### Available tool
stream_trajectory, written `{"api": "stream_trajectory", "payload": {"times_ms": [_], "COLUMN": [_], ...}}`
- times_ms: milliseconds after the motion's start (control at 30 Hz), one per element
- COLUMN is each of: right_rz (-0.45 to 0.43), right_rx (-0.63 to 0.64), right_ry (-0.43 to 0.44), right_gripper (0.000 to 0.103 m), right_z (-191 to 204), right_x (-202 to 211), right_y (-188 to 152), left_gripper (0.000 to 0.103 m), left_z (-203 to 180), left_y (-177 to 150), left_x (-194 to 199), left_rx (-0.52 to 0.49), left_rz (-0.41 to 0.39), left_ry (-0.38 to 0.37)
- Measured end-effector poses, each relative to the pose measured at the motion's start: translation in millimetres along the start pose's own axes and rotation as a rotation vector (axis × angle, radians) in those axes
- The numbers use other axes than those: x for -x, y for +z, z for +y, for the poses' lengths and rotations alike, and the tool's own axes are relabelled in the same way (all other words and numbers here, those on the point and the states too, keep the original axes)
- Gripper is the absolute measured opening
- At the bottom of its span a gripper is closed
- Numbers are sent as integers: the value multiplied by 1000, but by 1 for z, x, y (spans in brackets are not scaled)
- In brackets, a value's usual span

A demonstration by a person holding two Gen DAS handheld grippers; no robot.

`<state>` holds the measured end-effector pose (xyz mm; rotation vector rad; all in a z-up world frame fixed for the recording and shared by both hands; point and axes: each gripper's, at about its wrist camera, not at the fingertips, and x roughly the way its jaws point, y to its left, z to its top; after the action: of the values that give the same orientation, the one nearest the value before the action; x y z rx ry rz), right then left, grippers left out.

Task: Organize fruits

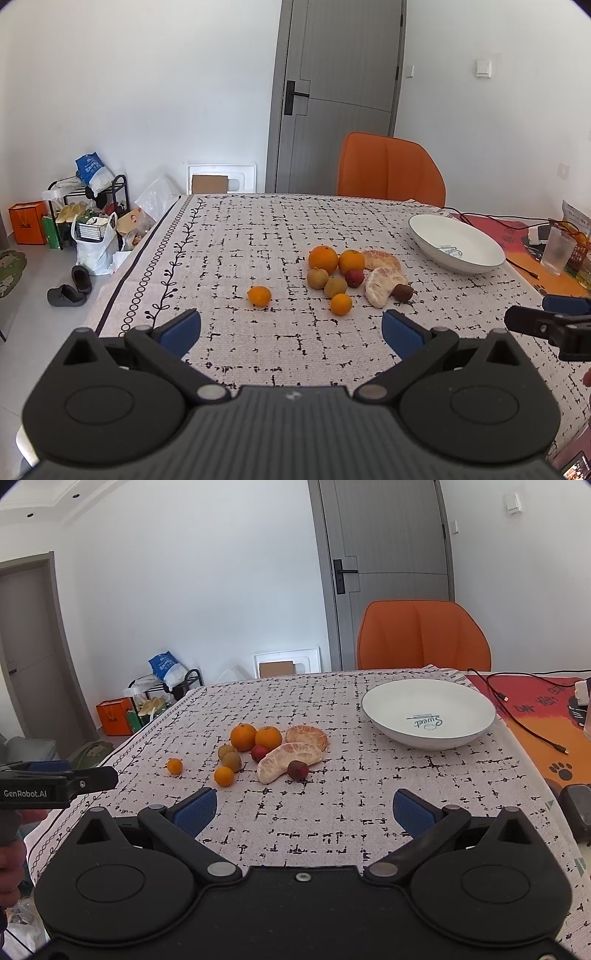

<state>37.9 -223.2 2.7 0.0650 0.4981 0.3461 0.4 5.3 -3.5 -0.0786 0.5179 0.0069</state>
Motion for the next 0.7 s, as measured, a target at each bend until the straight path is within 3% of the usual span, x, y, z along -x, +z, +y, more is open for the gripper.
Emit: {"api": "stream_trajectory", "payload": {"times_ms": [700], "right_rz": [0], "right_rx": [6], "right_ry": [-4], "right_gripper": [103], "right_z": [0], "right_x": [1], "right_y": [0], "left_gripper": [103], "left_z": [-1], "left_y": [-1], "left_x": [2], "left_rx": [-1], "left_rz": [-3], "left_ry": [-7]}}
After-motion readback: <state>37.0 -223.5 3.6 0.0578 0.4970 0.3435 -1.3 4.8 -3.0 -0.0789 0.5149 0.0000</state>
